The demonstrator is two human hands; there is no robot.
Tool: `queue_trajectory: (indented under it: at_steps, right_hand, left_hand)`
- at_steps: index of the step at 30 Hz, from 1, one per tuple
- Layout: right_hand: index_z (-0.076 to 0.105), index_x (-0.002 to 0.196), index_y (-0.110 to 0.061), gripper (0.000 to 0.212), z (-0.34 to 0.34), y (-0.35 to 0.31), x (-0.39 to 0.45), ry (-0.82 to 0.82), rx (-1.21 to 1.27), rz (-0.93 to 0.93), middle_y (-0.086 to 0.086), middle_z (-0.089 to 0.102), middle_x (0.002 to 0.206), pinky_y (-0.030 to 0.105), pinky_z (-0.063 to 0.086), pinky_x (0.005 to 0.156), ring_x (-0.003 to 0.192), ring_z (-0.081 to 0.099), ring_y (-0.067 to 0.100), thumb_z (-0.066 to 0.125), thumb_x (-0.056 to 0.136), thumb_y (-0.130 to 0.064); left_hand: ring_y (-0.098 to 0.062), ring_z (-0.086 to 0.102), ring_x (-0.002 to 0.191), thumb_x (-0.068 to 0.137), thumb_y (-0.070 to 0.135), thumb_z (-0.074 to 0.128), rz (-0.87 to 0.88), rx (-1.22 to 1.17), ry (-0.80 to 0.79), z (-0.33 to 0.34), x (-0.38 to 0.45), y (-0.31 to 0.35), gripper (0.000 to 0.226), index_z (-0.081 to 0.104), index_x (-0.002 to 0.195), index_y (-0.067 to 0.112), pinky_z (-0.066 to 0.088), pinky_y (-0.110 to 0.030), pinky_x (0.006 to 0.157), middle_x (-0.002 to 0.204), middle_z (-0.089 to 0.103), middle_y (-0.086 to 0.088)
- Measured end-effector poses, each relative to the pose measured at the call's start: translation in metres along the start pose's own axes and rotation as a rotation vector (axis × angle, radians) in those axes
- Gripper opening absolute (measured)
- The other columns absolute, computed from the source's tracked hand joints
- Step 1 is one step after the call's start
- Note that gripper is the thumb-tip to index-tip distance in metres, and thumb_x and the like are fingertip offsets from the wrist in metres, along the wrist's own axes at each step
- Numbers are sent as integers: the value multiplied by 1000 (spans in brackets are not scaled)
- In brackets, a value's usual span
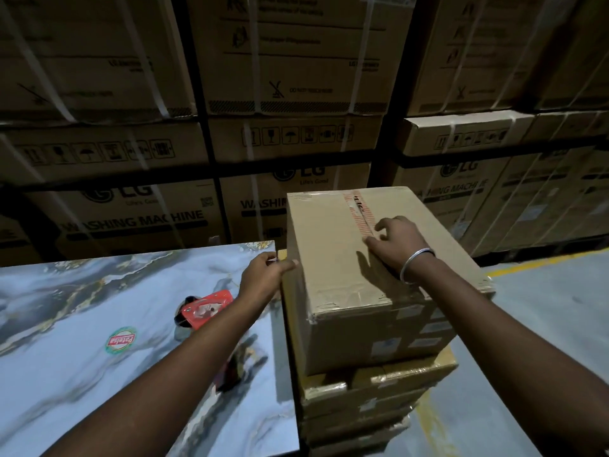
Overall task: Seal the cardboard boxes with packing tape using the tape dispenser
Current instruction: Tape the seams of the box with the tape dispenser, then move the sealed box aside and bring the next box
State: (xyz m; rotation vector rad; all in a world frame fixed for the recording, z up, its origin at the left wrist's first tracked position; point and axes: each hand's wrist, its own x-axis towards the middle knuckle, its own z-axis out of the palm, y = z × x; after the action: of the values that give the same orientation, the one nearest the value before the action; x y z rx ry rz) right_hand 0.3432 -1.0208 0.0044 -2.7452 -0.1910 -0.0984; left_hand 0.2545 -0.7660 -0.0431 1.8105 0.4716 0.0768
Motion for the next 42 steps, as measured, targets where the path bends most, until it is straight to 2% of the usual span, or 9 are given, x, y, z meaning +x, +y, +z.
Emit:
queue_trajectory:
  at_steps: [4,10,13,21,25,31,37,40,42]
  right_hand:
    - [67,121,-8,45,21,-74,-7,-72,47,-203,16,62,121,33,46,88,108,60,31,68,92,-42]
    - [68,111,-12,39,73,-210,-28,-223,13,-506,8,69,102,32,44,74,97,63,28,67,92,-46]
    - [66,119,-18,43,109,-287,-41,-327,16,-573,3,70,105,34,53,80,96,65,23,66,91,-51]
    - [68,118,-13,42,232,-494,-87,-500,57,-664,6,72,103,33,49,79,97,65,25,65,94,-47]
    - [70,116,-8,40,292,-583,-112,-624,129,-670,11,72,107,26,39,74,99,65,27,66,95,-42]
    - [75,107,-9,32,363,-677,-127,-761,158,-694,8,73,104,26,41,74,98,66,25,68,94,-37]
    - [76,104,-10,32,418,-752,-125,-856,175,-746,7,73,104,27,42,77,94,62,20,69,93,-40]
    - [77,100,-11,32,447,-785,-121,-884,166,-758,7,73,105,26,41,77,100,64,23,70,92,-41]
    - [75,99,-11,31,463,-805,-120,-905,151,-770,8,72,105,26,40,78,101,63,24,69,92,-40]
  left_hand:
    - [-24,54,119,77,45,72,-46,-96,89,-52,-1,-19,55,64,123,17,40,-34,93,127,61,-1]
    - [-18,59,96,89,30,69,-125,-174,256,-164,-5,-65,19,65,101,16,45,-37,89,106,64,6]
    - [-20,58,104,88,32,69,-157,-198,347,-235,-8,-95,13,66,93,21,45,-40,91,107,65,5]
    - [-30,59,106,92,29,62,-224,-250,537,-446,-29,-181,9,67,86,25,49,-44,96,111,66,-5]
    - [-33,60,108,86,38,62,-295,-284,640,-537,-41,-227,25,71,96,17,49,-49,99,118,68,-10]
    - [-36,58,117,94,23,65,-427,-383,768,-624,-47,-280,32,67,117,2,46,-39,92,126,63,-18]
    - [-27,59,91,83,43,67,-559,-292,894,-678,-58,-303,33,65,85,11,41,-30,63,85,60,-2]
    - [-28,59,105,83,36,64,-525,-299,981,-703,-62,-318,20,67,82,16,46,-36,83,107,64,-9]
    - [-30,58,112,93,28,63,-547,-323,1043,-723,-61,-333,13,70,91,17,44,-33,83,120,65,-11]
